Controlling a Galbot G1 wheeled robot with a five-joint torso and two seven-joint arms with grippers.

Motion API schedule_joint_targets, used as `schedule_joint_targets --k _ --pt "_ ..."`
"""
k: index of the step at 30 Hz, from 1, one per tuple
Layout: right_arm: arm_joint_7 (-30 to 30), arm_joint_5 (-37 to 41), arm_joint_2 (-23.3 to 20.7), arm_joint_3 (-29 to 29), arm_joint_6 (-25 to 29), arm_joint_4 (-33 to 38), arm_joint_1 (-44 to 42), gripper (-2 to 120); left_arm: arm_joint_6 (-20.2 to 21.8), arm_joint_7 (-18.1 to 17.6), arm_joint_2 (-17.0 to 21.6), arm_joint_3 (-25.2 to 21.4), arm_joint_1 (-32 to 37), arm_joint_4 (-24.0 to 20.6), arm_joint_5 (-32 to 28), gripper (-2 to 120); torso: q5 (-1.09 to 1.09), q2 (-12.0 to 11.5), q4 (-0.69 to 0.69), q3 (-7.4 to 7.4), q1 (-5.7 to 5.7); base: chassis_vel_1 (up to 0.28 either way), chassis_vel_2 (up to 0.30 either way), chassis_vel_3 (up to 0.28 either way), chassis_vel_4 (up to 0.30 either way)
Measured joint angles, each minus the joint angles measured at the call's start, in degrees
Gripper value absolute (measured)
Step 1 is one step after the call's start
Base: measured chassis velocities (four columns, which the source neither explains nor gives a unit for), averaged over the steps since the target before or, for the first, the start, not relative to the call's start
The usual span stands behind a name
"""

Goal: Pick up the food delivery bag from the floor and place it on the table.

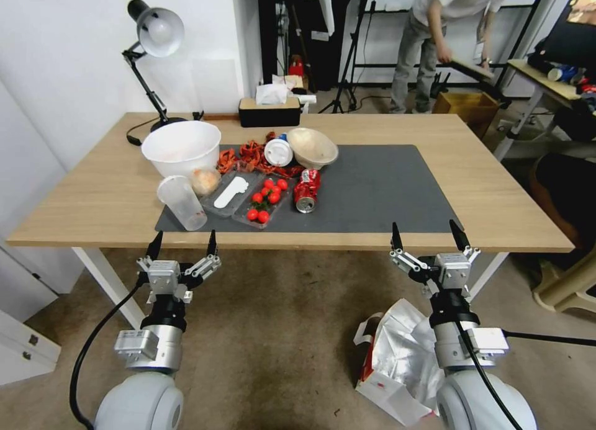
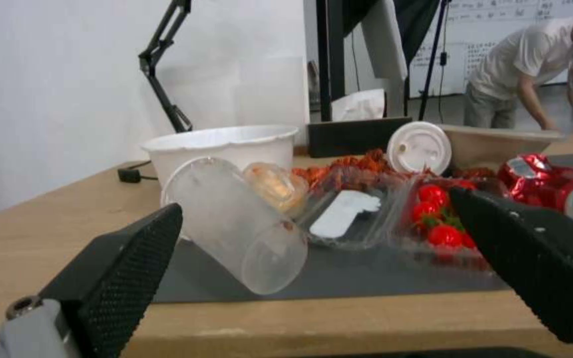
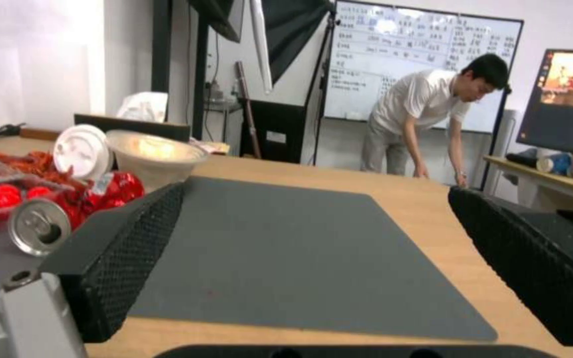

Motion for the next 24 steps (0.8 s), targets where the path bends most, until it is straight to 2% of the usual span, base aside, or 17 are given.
schedule_joint_targets --k 16,24 --pt "0.16 -0.23 1.22 -0.02 0.3 -0.67 -0.13 100 0.4 1.4 0.72 -0.1 -0.04 0.23 0.13 100 0.0 -4.44 0.0 -2.49 -1.97 0.0 0.0 0.0 0.0" --pt "1.32 1.98 0.79 0.11 -1.76 0.33 0.21 100 0.51 1.82 0.75 -0.11 0.09 0.18 0.19 100 0.0 -6.5 0.0 -3.68 -2.82 0.0 0.0 0.0 0.0"
